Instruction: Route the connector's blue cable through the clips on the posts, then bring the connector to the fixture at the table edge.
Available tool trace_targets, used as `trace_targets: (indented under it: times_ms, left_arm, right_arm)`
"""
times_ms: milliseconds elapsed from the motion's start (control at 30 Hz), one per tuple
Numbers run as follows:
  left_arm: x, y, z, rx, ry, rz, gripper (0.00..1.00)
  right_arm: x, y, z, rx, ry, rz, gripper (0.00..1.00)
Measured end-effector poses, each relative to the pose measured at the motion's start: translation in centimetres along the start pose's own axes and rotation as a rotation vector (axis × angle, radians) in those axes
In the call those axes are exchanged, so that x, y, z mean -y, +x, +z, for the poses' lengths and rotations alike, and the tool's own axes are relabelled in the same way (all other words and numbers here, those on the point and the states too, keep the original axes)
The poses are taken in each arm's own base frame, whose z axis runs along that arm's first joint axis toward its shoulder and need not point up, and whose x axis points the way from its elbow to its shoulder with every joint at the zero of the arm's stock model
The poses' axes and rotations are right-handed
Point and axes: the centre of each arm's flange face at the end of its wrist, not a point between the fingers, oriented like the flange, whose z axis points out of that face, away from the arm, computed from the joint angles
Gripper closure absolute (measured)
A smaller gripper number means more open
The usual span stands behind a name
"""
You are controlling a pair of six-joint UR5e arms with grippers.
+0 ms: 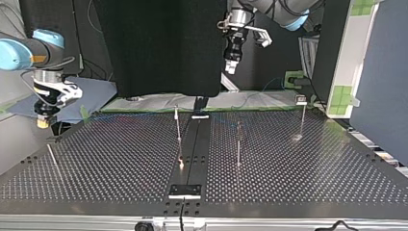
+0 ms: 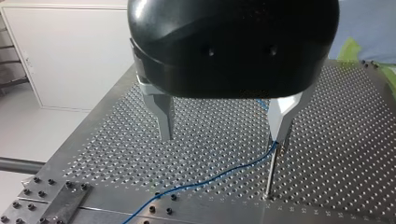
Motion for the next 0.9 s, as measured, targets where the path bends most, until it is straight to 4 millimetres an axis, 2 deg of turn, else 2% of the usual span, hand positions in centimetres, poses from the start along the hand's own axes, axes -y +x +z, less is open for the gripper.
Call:
trace_targets:
  times_ms: [333, 400, 567, 900]
  left_arm:
    - [0.0, 0.0, 0.0, -0.001, -0.001, 0.002, 0.00]
    - [0.0, 0.0, 0.0, 0.000, -0.002, 0.003, 0.00]
    - [0.0, 0.0, 0.0, 0.000, -0.002, 0.004, 0.00]
    - [-0.2, 0.0, 0.0, 0.003, -0.019, 0.015, 0.00]
  right_arm:
    - [-4.6, -2.3, 3.4, 0.045, 0.004, -0.052, 1.00]
    - [-5.0, -2.9, 3.7, 0.055, 0.012, -0.053, 1.00]
    - [-5.1, -3.3, 4.3, 0.060, 0.047, -0.062, 1.00]
    - [-4.3, -2.7, 4.9, 0.030, 0.138, -0.065, 1.00]
